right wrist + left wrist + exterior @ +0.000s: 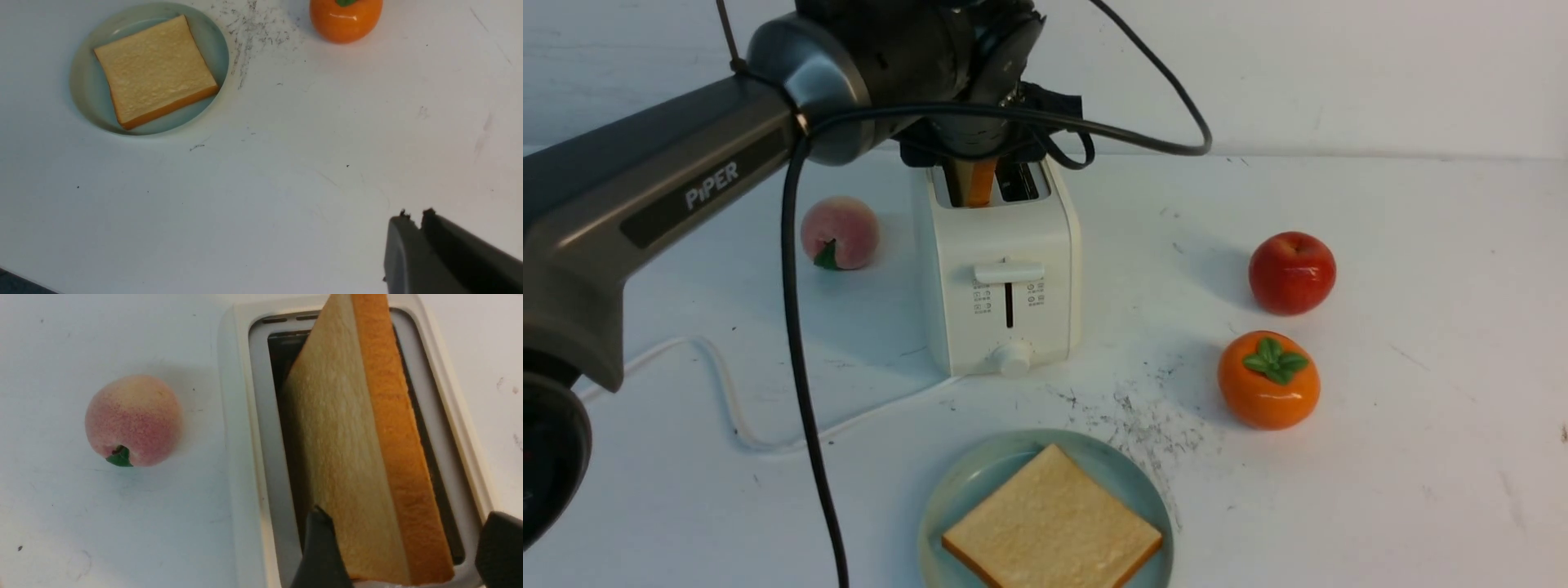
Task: Take toasted bread from bread machine on white table place on plate.
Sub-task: 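Reach for a toast slice standing in the toaster with the left gripper, then place the slice of bread on the plate with the left gripper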
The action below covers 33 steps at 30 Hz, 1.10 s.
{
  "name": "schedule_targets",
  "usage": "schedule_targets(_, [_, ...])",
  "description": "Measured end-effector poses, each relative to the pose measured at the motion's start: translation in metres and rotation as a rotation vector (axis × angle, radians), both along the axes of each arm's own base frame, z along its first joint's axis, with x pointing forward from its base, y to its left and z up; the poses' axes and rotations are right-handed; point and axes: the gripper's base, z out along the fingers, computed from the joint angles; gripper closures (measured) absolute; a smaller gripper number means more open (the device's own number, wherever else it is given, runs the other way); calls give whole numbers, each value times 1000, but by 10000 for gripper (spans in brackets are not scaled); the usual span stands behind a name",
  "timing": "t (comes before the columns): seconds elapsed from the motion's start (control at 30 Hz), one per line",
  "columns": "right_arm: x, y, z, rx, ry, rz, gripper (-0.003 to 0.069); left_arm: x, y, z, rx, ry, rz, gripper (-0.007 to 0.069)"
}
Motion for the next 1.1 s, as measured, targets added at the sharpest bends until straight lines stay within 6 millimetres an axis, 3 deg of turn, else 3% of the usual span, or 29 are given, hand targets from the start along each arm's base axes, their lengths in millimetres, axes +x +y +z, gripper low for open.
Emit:
schedule_targets(0.17, [0, 0, 0, 0, 1, 0, 597, 6, -1, -4, 41, -36, -13, 145])
schedule_targets(0.33, [0, 0, 0, 0, 1, 0, 596, 14, -4, -22, 80, -21, -19, 167])
schedule_targets(0.5, [0, 0, 0, 0, 1, 0, 594, 17, -6, -28, 93, -31, -30, 288])
schedule_targets(0.63, [0, 0, 0, 0, 1, 0, 594, 19, -5, -25, 120, -57, -36, 516])
schedule_targets(0.8, [0, 0, 0, 1, 2, 1, 594, 17, -3, -11, 124, -100, -34, 532])
schedule_targets(0.93, [0, 0, 0, 2, 1, 1, 594, 2, 5, 53, 46, -241, -22, 532])
schedule_targets(0.97, [0, 0, 0, 5, -5, 1, 594, -11, 10, 80, 6, -283, -13, 532])
schedule_targets(1.1, [2, 1, 2, 14, -28, 0, 594, -70, 15, 145, -92, -314, -28, 532])
